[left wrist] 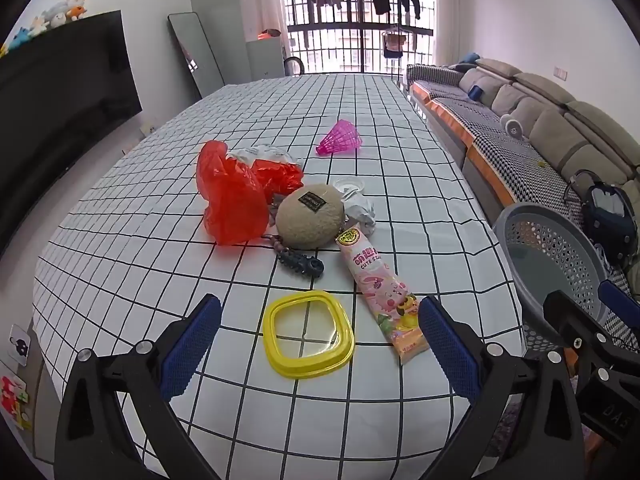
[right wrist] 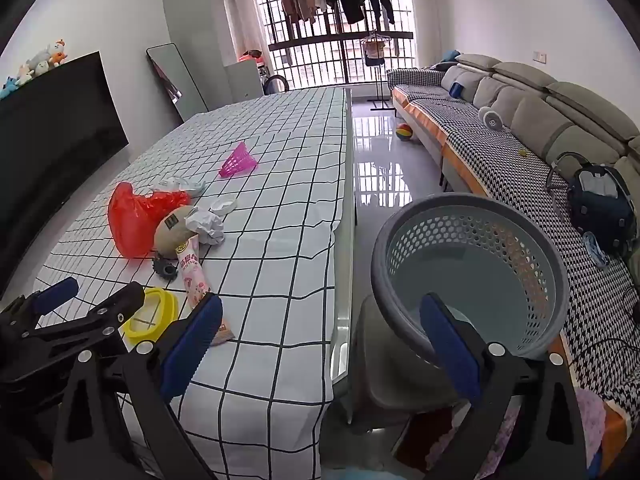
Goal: Collect trash
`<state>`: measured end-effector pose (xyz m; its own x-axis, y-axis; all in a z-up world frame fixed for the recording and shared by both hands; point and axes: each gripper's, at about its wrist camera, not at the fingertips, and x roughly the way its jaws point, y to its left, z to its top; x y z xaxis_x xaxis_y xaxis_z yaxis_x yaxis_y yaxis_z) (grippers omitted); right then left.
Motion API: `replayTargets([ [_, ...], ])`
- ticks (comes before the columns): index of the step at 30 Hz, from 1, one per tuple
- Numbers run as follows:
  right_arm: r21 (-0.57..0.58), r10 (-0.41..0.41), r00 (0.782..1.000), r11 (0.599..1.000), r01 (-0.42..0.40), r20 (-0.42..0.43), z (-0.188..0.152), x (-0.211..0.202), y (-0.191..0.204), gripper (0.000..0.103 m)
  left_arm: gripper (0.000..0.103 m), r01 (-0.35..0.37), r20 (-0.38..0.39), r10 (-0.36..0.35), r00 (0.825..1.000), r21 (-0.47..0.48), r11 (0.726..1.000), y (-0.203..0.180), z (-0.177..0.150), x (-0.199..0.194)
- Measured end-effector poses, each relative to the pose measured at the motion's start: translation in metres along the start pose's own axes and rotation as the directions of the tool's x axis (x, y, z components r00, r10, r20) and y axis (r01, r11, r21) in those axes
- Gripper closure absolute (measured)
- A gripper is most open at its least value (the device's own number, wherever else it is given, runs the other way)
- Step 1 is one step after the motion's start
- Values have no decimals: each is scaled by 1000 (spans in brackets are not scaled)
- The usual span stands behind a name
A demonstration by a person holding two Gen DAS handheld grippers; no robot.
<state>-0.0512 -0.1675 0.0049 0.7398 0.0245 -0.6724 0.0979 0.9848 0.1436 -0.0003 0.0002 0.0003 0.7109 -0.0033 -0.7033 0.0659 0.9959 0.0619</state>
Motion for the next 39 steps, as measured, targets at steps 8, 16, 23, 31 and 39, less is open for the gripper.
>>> replayTargets([
  [8,-3,3,1000,1000,-3,-4,0,-1,1,8,6,4,0,-4,1000,2,1000,4,2,1],
  [16,-1,1,1000,1000,-1,9,0,-7,1,8,6,0,13,0,1000,1,1000,2,0,-6],
  [23,-4,0,1000,1000,0,12,2,-7,5,8,6,0,15,0,1000,-2,1000,3,-1,-8],
  [31,-16,-1,1000,1000,1,16,0,-10,6,8,6,4,18,-4,1000,-12,1000,8,-2,-9],
  [39,-20,-2,1000,1000,2,20,-1,-11,8,8,6,5,22,-5,1000,-19,1000,11,-3,-10],
])
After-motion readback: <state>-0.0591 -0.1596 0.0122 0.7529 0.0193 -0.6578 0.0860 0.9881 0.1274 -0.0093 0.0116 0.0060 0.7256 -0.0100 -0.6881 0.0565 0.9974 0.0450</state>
